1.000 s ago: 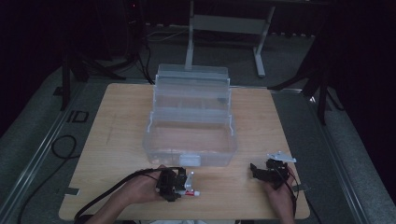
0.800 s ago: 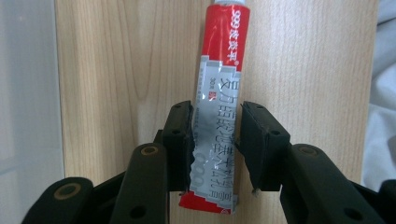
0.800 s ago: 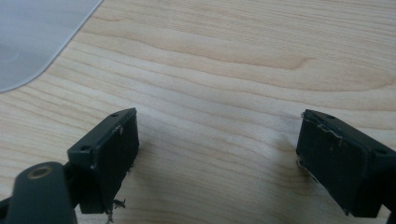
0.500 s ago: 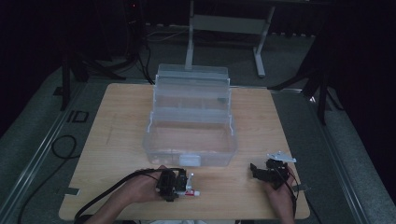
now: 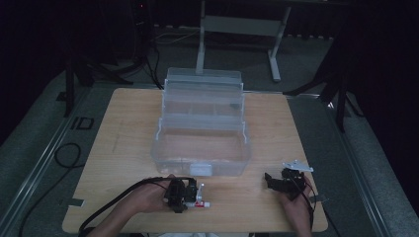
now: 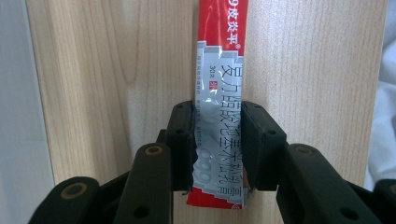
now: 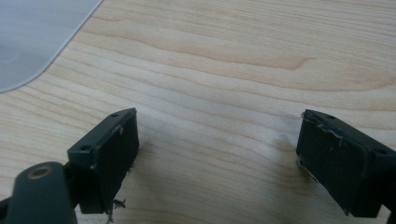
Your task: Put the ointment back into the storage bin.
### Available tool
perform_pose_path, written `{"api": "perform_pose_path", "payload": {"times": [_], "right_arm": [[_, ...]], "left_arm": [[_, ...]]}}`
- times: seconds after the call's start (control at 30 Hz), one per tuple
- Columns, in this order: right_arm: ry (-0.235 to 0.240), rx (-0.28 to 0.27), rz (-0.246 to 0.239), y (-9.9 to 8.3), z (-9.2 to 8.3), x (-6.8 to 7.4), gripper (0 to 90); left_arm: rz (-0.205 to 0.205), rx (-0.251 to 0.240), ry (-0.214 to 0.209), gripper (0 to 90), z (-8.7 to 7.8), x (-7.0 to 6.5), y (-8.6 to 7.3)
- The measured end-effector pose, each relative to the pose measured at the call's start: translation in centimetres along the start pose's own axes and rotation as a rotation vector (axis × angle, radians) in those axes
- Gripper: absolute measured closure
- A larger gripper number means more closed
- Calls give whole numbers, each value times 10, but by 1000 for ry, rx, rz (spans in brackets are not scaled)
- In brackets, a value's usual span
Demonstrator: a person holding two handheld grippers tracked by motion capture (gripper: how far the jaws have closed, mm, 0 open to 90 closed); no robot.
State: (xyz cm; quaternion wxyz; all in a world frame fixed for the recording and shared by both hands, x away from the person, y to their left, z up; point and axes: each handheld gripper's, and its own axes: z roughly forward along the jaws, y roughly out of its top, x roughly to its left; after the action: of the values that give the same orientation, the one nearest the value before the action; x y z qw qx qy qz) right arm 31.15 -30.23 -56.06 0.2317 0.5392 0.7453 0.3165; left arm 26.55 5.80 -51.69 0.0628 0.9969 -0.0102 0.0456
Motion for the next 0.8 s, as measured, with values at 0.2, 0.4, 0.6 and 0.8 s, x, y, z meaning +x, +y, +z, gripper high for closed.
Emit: {"api": "perform_pose_path", "payload": {"times": [0.2, 0.4, 0.6, 0.8], "right_arm": [[0, 0, -1, 0, 0, 0, 127], [0, 0, -1, 0, 0, 0, 127], [0, 0, 0, 0, 0, 0, 127], [0, 0, -1, 0, 0, 0, 127]], "left_arm": [[14, 6, 6, 676, -2, 0, -2], [12, -7, 17, 678, -11, 1, -8], [5, -11, 37, 679, -21, 2, -15], [7, -2, 50, 680, -25, 2, -19]]}}
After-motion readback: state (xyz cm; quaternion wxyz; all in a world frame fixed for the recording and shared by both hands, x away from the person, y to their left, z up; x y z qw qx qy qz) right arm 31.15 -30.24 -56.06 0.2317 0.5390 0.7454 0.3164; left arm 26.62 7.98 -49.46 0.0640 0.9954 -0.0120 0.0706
